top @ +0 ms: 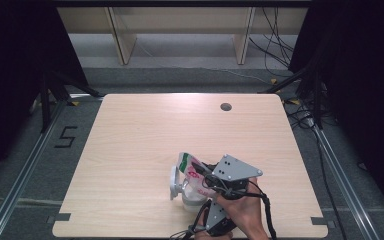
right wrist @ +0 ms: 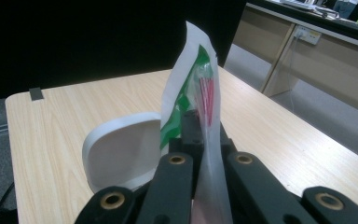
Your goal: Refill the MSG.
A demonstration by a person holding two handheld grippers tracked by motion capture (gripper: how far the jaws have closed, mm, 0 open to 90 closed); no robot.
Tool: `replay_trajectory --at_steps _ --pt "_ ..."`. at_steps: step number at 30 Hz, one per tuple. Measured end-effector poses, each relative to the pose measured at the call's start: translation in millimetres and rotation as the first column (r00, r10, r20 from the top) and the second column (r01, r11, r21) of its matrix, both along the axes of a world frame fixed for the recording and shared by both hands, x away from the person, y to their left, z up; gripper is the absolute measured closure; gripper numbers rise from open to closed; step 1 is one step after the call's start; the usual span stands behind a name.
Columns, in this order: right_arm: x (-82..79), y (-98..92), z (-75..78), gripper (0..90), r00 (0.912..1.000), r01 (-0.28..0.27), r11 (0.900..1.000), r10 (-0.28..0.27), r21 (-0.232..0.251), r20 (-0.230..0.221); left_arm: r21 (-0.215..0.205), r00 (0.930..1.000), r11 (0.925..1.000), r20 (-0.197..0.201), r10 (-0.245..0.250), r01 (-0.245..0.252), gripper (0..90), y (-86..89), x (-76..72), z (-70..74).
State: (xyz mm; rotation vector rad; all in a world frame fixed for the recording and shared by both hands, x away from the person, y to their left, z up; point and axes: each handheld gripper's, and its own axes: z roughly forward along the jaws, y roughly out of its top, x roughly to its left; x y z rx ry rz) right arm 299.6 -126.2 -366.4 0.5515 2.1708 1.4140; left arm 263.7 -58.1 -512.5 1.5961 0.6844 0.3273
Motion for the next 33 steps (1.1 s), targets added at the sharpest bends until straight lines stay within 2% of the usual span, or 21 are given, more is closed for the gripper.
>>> replay_trajectory --at_steps 9,10,11,12,16,21,22,23,26,30,32,33 --pt "1.9 0.0 -0.5 90.0 0.9999 -0.007 1.000 0.007 -0.001 -0.007 0.000 1.0000 1.0000 0.001 -0.004 0.004 73.9 0.0 0.4 0.0" --pt "1.6 -0.2 -0.2 90.0 1.0000 0.001 1.000 -0.001 0.001 0.004 0.000 1.0000 1.0000 0.005 -0.003 0.003 73.9 0.0 0.1 0.2" --pt "0.9 -0.1 0.3 90.0 1.0000 -0.002 1.000 0.002 0.002 -0.004 0.025 0.9999 0.9996 -0.005 0.011 -0.011 73.9 0.9 -1.6 2.0" --pt "0.2 -0.2 1.0 90.0 1.0000 -0.004 1.000 0.004 -0.002 -0.005 0.008 1.0000 1.0000 0.003 0.006 -0.006 73.9 -0.1 -0.5 1.3" --pt "1.0 0.3 0.0 90.0 1.0000 0.003 1.000 -0.003 -0.010 0.003 0.017 1.0000 0.9998 0.002 0.003 -0.003 73.7 -0.7 0.3 0.9" --pt "0.4 1.6 0.4 90.0 1.0000 -0.003 1.000 0.003 -0.007 -0.001 0.006 0.9999 1.0000 0.009 -0.005 0.005 73.8 -0.1 0.7 0.7" --pt "0.2 2.0 0.4 90.0 1.0000 -0.005 1.000 0.005 -0.013 0.003 0.013 1.0000 0.9999 0.006 0.002 -0.002 73.8 0.2 0.1 1.0" --pt "0.0 2.4 0.0 90.0 1.0000 -0.003 1.000 0.003 -0.012 0.007 0.057 0.9999 0.9983 0.013 0.003 -0.004 73.9 1.7 0.9 1.4" --pt "0.5 0.9 1.2 90.0 1.0000 -0.006 1.000 0.006 -0.009 -0.002 0.040 0.9998 0.9992 0.020 -0.005 0.004 74.0 0.6 1.7 1.2" --pt "0.8 2.0 -0.2 90.0 0.9999 0.007 1.000 -0.007 -0.013 0.011 0.060 0.9999 0.9982 0.016 0.002 -0.003 74.3 1.6 1.3 1.3" --pt "0.5 2.0 0.5 90.0 0.9999 -0.014 1.000 0.014 -0.001 0.002 0.040 0.9997 0.9992 0.023 -0.004 0.003 74.4 0.5 2.3 1.4" --pt "0.2 1.3 1.6 90.0 0.9998 0.005 1.000 -0.005 -0.013 0.020 0.038 0.9997 0.9993 0.023 -0.005 0.005 74.4 0.1 2.7 1.8"
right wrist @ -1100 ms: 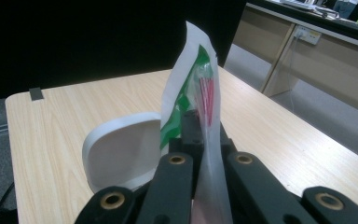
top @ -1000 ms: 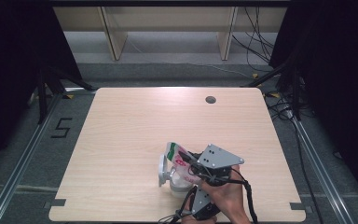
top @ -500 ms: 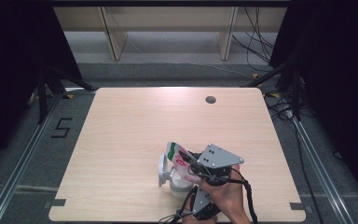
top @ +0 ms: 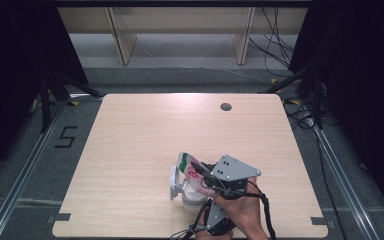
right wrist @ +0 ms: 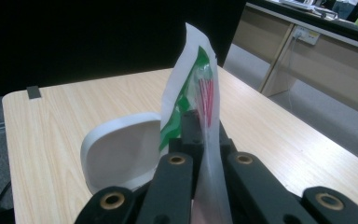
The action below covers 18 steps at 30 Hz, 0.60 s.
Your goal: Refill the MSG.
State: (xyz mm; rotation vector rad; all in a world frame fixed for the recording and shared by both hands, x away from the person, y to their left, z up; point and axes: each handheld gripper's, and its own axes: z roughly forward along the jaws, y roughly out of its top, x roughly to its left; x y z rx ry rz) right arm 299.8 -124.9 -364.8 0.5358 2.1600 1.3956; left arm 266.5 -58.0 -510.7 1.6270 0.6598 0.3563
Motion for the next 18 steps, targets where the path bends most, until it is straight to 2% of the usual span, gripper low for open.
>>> replay_trajectory --at_steps 2,3,5,8,11,14,15,16,18 --pt "-1.6 0.8 0.1 90.0 0.9998 0.015 1.000 -0.015 0.004 -0.012 -0.001 1.0000 1.0000 -0.005 -0.003 0.003 74.4 -1.5 0.9 0.5" --pt "-0.2 0.8 0.0 90.0 1.0000 0.001 1.000 -0.001 -0.010 -0.005 0.001 1.0000 1.0000 -0.007 0.002 -0.002 74.3 -1.9 1.4 0.1" --pt "1.4 -0.1 -0.8 90.0 0.9999 -0.002 1.000 0.002 -0.003 -0.013 0.002 1.0000 1.0000 -0.007 0.001 -0.001 74.4 -1.7 1.8 0.0" --pt "1.1 -0.7 0.9 90.0 1.0000 -0.001 1.000 0.001 -0.001 0.007 -0.004 1.0000 1.0000 -0.003 0.006 -0.006 74.5 -1.4 1.8 1.2" --pt "1.0 1.9 -0.2 90.0 1.0000 -0.003 1.000 0.003 -0.014 0.000 -0.001 1.0000 1.0000 -0.008 0.004 -0.004 74.5 -1.4 2.6 0.5" --pt "1.5 1.2 0.4 90.0 1.0000 -0.006 1.000 0.006 -0.002 -0.005 -0.005 1.0000 1.0000 -0.003 0.006 -0.006 74.5 -1.2 2.1 1.2" --pt "2.0 0.7 1.2 90.0 0.9998 -0.012 1.000 0.013 -0.008 0.012 -0.005 1.0000 1.0000 -0.004 0.007 -0.007 74.5 -1.3 1.9 1.3" --pt "1.2 1.5 0.8 90.0 0.9999 -0.011 1.000 0.011 -0.004 -0.009 -0.005 0.9999 0.9999 -0.007 0.009 -0.009 74.5 -1.3 1.8 0.9" --pt "2.2 2.4 -0.4 90.0 0.9998 -0.014 1.000 0.014 -0.011 -0.012 -0.003 0.9999 0.9999 -0.011 0.009 -0.009 74.5 -0.7 2.0 0.2"
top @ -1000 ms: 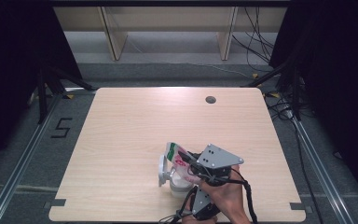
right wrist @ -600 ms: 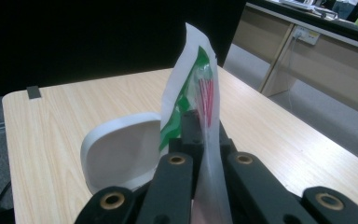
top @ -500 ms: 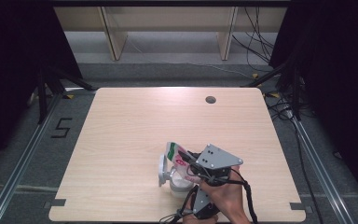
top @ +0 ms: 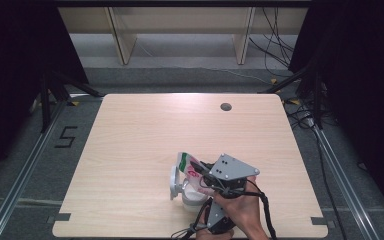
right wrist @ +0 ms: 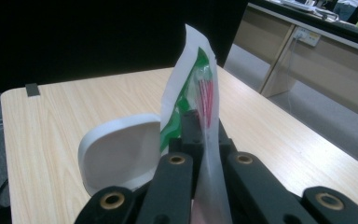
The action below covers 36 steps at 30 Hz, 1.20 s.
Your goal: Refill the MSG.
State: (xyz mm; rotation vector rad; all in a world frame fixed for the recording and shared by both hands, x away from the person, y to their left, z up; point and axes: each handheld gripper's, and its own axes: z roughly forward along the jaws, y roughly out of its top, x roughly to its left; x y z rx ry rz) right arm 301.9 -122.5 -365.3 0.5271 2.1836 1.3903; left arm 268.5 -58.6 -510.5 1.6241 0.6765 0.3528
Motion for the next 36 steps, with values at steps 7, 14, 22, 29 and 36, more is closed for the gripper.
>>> replay_trajectory --at_steps 7,14,22,29,36 --pt "1.3 0.0 -0.1 90.0 1.0000 0.002 1.000 -0.002 0.001 -0.005 -0.009 1.0000 0.9999 -0.003 -0.006 0.005 74.5 0.5 1.0 -0.6" --pt "0.0 2.2 -1.0 90.0 0.9999 0.009 1.000 -0.009 -0.006 0.008 -0.007 0.9999 1.0000 -0.011 -0.005 0.005 74.4 1.6 0.7 -0.7" --pt "0.2 1.0 -0.3 90.0 1.0000 0.002 1.000 -0.002 0.005 0.003 -0.014 1.0000 0.9999 -0.008 -0.005 0.005 74.3 1.5 0.0 -0.5" --pt "0.9 0.9 -0.3 90.0 1.0000 0.001 1.000 -0.001 0.005 0.000 -0.013 1.0000 0.9999 -0.004 -0.003 0.003 74.3 1.6 -0.2 -0.9" --pt "0.8 0.8 -0.6 90.0 1.0000 0.005 1.000 -0.005 0.005 0.002 -0.010 1.0000 0.9999 -0.002 -0.006 0.006 74.2 1.7 -0.4 -1.3"
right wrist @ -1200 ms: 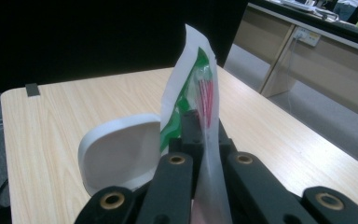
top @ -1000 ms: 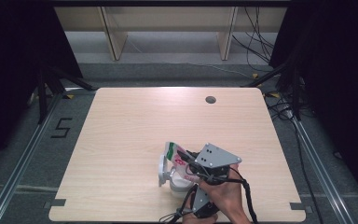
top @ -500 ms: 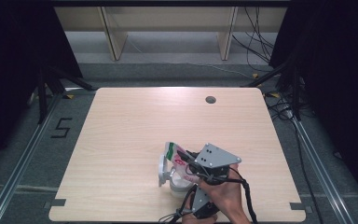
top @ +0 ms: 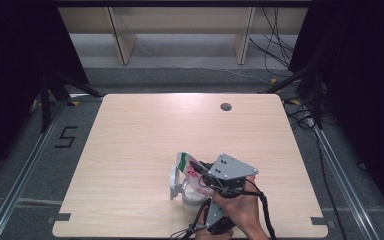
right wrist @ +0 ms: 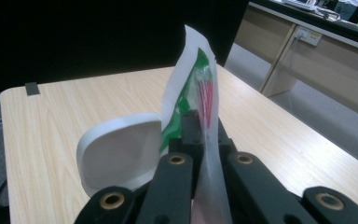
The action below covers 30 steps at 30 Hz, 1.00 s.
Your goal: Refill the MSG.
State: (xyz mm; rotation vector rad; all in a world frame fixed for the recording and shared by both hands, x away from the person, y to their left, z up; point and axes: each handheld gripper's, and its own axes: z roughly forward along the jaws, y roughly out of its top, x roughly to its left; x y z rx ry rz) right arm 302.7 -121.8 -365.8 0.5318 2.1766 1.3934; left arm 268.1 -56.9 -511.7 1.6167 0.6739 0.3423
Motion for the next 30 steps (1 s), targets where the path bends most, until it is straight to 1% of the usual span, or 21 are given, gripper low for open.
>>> replay_trajectory --at_steps 1,2,3,5,7,8,9,10,13,14,15,17,18,19,20,21,23,25,27,28,30 --pt "-0.4 0.1 0.2 90.0 1.0000 -0.004 1.000 0.004 -0.001 -0.002 -0.009 0.9999 0.9999 0.006 0.013 -0.013 74.1 -1.2 -0.1 -0.6" --pt "-0.4 0.5 0.0 90.0 1.0000 -0.001 1.000 0.001 -0.004 0.004 0.011 0.9999 0.9999 -0.005 0.013 -0.013 74.0 0.2 -1.1 0.2" --pt "-0.4 1.0 -0.4 90.0 1.0000 0.000 1.000 0.000 -0.009 0.003 0.017 0.9998 0.9998 -0.012 0.014 -0.013 73.9 0.5 -1.4 0.4" --pt "-0.3 0.1 -0.4 90.0 1.0000 -0.003 1.000 0.003 -0.008 -0.002 0.017 0.9999 0.9998 -0.009 0.011 -0.011 73.4 0.8 -2.1 0.8" --pt "-1.6 0.7 0.6 90.0 1.0000 0.000 1.000 0.000 0.001 0.004 0.004 1.0000 1.0000 0.000 0.009 -0.009 73.6 0.4 -2.5 1.2" --pt "-1.7 0.7 1.2 90.0 0.9999 -0.013 1.000 0.013 -0.009 0.000 0.005 0.9999 0.9999 -0.001 0.010 -0.010 73.6 0.6 -2.2 1.3" --pt "-2.2 1.7 0.9 90.0 1.0000 -0.001 1.000 0.001 -0.008 0.009 0.016 0.9999 0.9998 -0.008 0.013 -0.013 73.6 1.1 -2.0 1.3" --pt "-1.5 1.9 0.1 90.0 0.9999 -0.002 1.000 0.003 -0.012 0.010 -0.004 1.0000 1.0000 -0.004 0.005 -0.005 73.6 0.2 -0.5 -0.1" --pt "-0.3 1.0 -0.5 90.0 1.0000 0.002 1.000 -0.002 -0.006 0.003 0.002 1.0000 1.0000 -0.006 0.007 -0.007 73.6 0.6 -1.6 0.5" --pt "-1.0 1.0 -0.1 90.0 1.0000 0.003 1.000 -0.003 -0.002 0.001 0.017 0.9999 0.9998 -0.008 0.014 -0.014 73.5 1.1 -2.7 1.4" --pt "-1.5 0.9 0.8 90.0 0.9999 -0.010 1.000 0.010 -0.006 0.000 0.016 0.9999 0.9998 -0.004 0.015 -0.015 73.6 1.2 -2.9 1.7" --pt "-2.8 2.0 1.0 90.0 0.9999 -0.002 1.000 0.002 -0.004 0.011 -0.006 1.0000 1.0000 0.001 0.002 -0.002 73.7 1.0 -1.8 1.2" --pt "-2.4 1.8 1.4 90.0 0.9998 -0.006 1.000 0.006 -0.012 0.021 0.005 0.9999 0.9999 -0.005 0.011 -0.011 73.8 1.2 -2.1 1.2" --pt "-2.4 2.4 0.5 90.0 0.9999 -0.004 1.000 0.004 -0.012 0.013 -0.002 0.9999 0.9999 -0.002 0.013 -0.013 73.8 0.4 -0.9 0.0" --pt "-1.4 2.4 -0.5 90.0 0.9999 -0.002 1.000 0.002 -0.011 0.012 0.000 0.9999 1.0000 -0.007 0.008 -0.008 73.7 0.8 -0.7 -0.1" --pt "-0.6 1.9 -0.9 90.0 1.0000 -0.001 1.000 0.001 -0.006 0.004 0.022 0.9999 0.9997 -0.008 0.015 -0.015 73.7 1.5 -1.3 0.5" --pt "-0.3 0.5 -0.1 90.0 1.0000 -0.002 1.000 0.002 0.005 0.000 -0.002 1.0000 1.0000 0.000 0.005 -0.005 73.8 0.8 -1.5 0.5" --pt "-2.2 1.0 1.6 90.0 0.9999 -0.012 1.000 0.012 -0.004 0.000 0.010 0.9999 0.9999 -0.003 0.014 -0.014 73.8 1.6 -2.4 1.9" --pt "-2.2 2.0 1.4 90.0 0.9996 -0.005 1.000 0.005 -0.013 0.026 -0.005 1.0000 1.0000 -0.004 0.005 -0.005 73.8 1.1 -1.4 0.7" --pt "-2.4 2.5 0.5 90.0 0.9999 -0.006 1.000 0.006 -0.010 0.012 0.000 1.0000 1.0000 -0.003 0.004 -0.004 73.8 1.4 -1.2 0.2" --pt "-1.4 2.2 -0.2 90.0 0.9999 0.002 1.000 -0.002 0.000 0.013 -0.001 1.0000 1.0000 -0.003 0.003 -0.003 73.8 1.5 -1.1 0.6"
